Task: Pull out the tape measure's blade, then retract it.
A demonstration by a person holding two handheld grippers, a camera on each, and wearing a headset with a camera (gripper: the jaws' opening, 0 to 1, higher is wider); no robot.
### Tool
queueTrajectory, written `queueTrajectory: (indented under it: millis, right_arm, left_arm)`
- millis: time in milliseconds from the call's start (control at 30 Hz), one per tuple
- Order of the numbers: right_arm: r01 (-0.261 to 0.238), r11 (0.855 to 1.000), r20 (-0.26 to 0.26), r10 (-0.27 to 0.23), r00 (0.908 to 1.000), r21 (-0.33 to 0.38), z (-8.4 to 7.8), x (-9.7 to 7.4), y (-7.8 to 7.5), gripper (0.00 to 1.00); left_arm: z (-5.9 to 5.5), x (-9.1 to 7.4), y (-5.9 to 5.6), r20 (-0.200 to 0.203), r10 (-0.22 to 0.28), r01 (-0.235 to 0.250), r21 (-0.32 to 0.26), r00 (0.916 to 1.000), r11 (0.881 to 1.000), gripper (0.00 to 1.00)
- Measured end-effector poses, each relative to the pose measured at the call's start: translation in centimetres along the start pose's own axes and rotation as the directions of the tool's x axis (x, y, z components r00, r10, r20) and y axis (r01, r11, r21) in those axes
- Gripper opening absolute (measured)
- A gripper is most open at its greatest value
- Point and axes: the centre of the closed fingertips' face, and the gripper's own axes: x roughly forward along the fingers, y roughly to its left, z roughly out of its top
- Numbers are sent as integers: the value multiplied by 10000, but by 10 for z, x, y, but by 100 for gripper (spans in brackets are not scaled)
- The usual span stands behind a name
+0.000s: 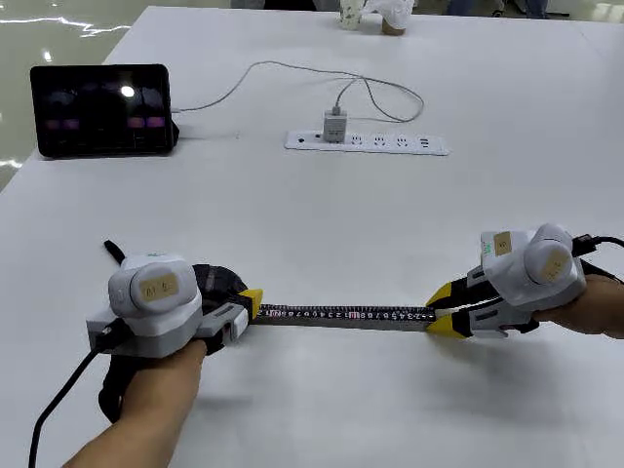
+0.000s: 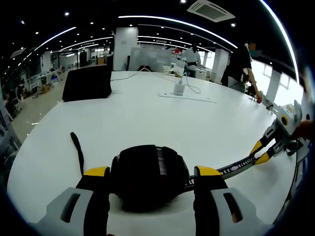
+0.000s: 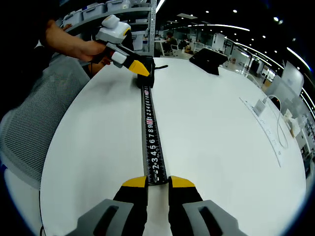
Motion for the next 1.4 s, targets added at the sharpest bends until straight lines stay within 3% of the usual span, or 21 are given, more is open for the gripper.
queueTrajectory:
  millis: [533,1400]
  right_arm:
    - [97,9997,291,-104,9995,245,-1,0,0,11]
    - [16,9986,242,-29,9997,520,-2,0,1,10]
  left_arm:
    - [-2,2,3,-142,151,-151,7,9998,9999,61]
    - [-3,3,3,-298,368,-363,183,9989,9992,59]
